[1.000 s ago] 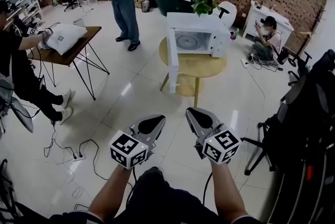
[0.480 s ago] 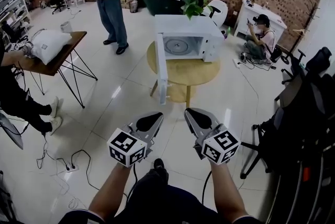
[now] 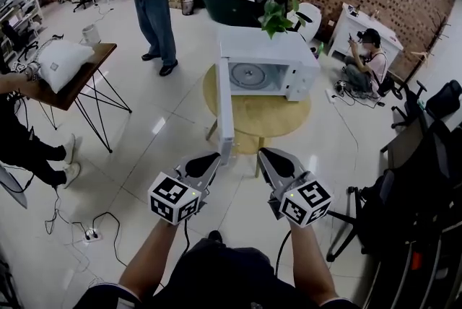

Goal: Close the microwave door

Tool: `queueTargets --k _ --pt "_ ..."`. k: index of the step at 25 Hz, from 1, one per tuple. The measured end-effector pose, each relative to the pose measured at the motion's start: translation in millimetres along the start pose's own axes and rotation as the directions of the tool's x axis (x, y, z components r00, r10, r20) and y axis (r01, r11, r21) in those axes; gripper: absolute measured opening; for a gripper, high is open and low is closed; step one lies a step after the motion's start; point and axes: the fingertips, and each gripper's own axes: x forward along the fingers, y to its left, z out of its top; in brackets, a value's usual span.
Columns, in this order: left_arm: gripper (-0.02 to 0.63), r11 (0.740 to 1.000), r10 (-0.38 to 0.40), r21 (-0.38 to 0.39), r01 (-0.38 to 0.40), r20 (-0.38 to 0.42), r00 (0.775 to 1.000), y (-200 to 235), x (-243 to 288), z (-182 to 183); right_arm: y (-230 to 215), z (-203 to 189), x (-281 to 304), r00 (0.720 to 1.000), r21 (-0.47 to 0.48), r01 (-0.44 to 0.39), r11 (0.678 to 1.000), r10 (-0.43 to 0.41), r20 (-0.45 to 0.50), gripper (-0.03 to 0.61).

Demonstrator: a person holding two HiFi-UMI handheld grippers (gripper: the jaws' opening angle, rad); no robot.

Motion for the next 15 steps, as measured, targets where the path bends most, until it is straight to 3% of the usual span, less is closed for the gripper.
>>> queueTargets --k 15 --pt "0.011 1.000 0.018 -0.007 -0.019 -0.084 0.996 62 51 -22 -48 -4 53 0.999 0.026 -0.027 0.999 0.028 -0.025 0.002"
